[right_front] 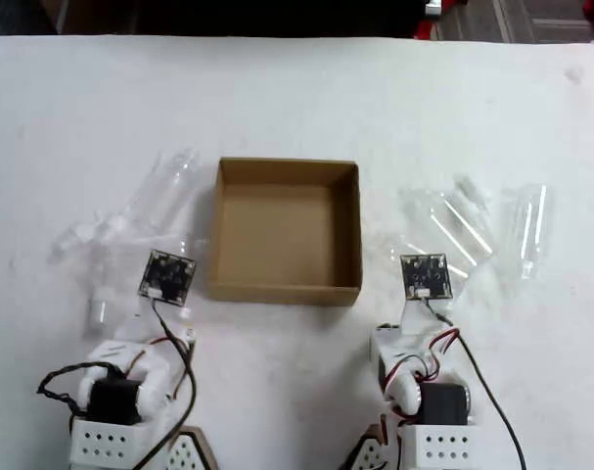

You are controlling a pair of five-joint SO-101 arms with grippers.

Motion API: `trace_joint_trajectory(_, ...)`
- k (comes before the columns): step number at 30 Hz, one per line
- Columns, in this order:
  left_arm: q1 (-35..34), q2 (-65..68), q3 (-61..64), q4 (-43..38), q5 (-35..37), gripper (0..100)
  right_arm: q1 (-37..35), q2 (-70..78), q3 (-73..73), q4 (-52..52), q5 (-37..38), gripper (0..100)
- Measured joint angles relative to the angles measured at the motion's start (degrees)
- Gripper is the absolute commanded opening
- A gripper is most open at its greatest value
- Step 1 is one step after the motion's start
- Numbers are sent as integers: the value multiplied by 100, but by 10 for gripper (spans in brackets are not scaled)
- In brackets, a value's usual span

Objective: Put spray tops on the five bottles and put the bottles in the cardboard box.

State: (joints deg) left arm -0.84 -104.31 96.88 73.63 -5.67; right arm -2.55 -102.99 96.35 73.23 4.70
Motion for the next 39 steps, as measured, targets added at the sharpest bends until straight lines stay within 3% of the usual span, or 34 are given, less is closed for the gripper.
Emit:
trace_joint_trajectory(15, 0, 0, 0, 0, 0, 21, 0, 0, 0, -202, 0, 15)
trace_joint_trajectory(28, 0, 0, 0, 0, 0, 21, -62, 9, 0, -3930, 0, 29)
trace_joint_trajectory(34, 0, 0, 0, 0, 0, 21, -1081, 18, 0, -4870, 0, 227)
trace_joint_trajectory(39, 0, 0, 0, 0, 0, 21, -1960, 18, 0, -4976, -9, 237)
